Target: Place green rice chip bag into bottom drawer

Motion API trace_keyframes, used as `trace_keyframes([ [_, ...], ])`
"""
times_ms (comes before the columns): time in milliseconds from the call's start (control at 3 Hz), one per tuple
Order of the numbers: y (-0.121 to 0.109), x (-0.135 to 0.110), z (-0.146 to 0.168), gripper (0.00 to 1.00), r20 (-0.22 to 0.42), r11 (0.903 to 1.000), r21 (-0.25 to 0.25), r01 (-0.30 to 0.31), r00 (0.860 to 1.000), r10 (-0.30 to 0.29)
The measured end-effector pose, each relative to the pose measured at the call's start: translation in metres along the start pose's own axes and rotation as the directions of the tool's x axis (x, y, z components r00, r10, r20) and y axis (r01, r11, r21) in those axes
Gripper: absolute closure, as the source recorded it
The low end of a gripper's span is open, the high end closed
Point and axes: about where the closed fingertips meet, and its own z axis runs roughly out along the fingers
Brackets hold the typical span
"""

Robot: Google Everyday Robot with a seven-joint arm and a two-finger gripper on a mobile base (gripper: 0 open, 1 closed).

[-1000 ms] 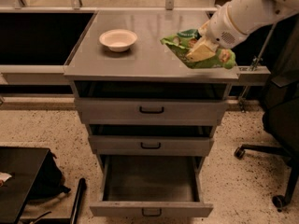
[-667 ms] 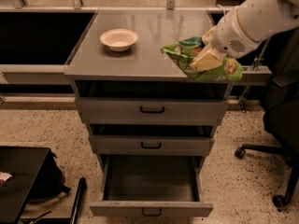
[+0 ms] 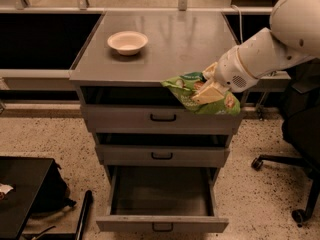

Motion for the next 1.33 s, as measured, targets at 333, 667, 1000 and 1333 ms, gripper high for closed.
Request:
trace_keyframes([
  [333,0.0,0.0,0.0,1.0,0.0,1.0,0.0,0.0,1.0,0.0],
  [667,0.012,0.005,-0.002,1.0,-0.012,0.9998,0.003,0.018,1.0,-0.018],
  [1000,0.051,0.0,-0.015,1.0,0.026,0.9965,0.046,0.07,0.997,-0.072],
  [1333,0.098,0.006,0.0,1.0,0.113,0.9906,0.097,0.096,0.988,-0.107],
])
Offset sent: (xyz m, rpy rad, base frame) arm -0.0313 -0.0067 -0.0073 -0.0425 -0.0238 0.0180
